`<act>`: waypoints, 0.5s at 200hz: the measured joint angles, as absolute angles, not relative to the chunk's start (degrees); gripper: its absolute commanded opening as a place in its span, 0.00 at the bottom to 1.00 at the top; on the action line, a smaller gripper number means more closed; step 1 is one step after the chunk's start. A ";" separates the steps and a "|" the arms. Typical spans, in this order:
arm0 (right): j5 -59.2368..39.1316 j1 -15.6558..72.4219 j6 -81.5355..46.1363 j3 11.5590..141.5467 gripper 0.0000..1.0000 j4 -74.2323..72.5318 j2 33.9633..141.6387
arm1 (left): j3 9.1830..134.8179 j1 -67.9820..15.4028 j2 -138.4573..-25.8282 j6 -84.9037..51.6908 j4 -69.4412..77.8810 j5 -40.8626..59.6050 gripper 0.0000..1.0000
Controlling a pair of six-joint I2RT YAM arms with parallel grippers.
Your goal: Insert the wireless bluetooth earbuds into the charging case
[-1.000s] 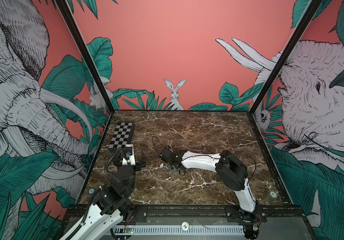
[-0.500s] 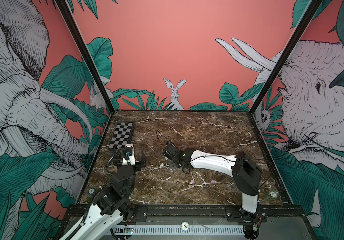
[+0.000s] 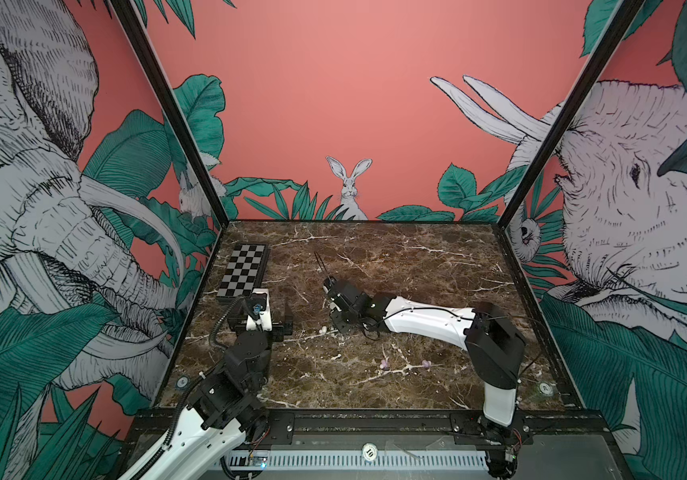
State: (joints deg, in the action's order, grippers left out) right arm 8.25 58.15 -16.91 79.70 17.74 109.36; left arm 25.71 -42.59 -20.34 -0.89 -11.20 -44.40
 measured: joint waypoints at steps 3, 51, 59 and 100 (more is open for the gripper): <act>8.10 57.95 -16.62 79.70 0.00 17.50 109.43 | 25.71 -42.59 -20.36 -0.89 -11.20 -44.38 0.99; 5.52 56.18 -14.41 78.43 0.00 14.79 110.02 | 25.67 -42.59 -21.12 -0.89 -11.16 -43.94 0.99; 5.19 56.07 -14.06 78.30 0.00 14.37 110.24 | 25.67 -42.59 -21.21 -0.89 -11.11 -43.92 0.99; 3.57 55.48 -12.67 78.13 0.00 12.78 111.42 | 25.65 -42.54 -21.39 -0.89 -10.85 -43.92 0.99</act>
State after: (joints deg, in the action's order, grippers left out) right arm 3.57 55.48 -12.67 78.13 12.78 111.42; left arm 25.65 -42.54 -21.39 -0.89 -10.85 -43.92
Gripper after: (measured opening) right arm 0.132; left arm 0.991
